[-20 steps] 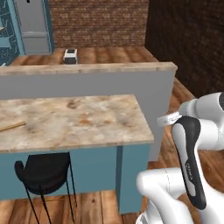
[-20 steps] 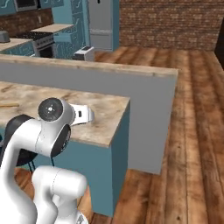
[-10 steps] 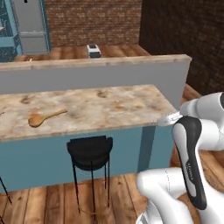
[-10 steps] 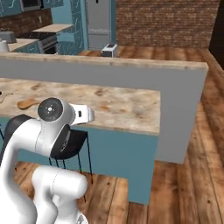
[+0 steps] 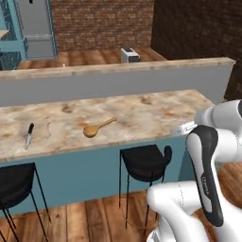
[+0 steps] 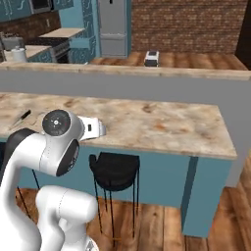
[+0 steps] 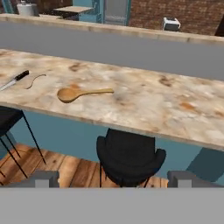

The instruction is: Pick up the metallic utensils from the counter and place them in the open drawer. Make sure not to pick up any wooden utensils.

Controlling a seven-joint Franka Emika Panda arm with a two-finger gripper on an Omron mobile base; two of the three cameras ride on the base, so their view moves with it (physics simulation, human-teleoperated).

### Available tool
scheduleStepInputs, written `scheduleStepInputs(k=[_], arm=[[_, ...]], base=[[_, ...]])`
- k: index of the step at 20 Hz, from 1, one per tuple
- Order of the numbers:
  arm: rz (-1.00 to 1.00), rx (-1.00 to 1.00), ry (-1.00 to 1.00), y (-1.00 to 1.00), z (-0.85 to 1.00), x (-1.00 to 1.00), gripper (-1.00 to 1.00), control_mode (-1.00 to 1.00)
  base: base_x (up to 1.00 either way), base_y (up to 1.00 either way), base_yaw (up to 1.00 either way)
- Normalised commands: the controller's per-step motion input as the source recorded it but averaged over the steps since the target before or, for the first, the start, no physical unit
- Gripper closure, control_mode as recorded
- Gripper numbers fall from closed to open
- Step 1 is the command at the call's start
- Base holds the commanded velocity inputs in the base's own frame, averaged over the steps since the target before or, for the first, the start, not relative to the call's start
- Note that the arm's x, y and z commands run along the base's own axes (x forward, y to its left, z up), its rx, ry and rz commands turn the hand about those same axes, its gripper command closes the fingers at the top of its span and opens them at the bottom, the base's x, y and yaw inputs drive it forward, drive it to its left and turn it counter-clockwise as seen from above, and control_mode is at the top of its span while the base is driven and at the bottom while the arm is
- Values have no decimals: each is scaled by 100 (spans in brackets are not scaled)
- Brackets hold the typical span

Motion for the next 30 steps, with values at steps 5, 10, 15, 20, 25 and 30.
scheduleStepInputs(k=[5,10,15,20,25,30], arm=[[0,0,0,0,0,0,-100,100],[0,0,0,0,0,0,-100,100],[0,0,0,0,0,0,-100,100],[0,0,0,0,0,0,-100,100],[0,0,0,0,0,0,-100,100],[0,0,0,0,0,0,-100,100]], base=[[32,100,-10],[23,100,-7],[20,100,-2],[49,100,0],[75,85,0],[63,42,0]])
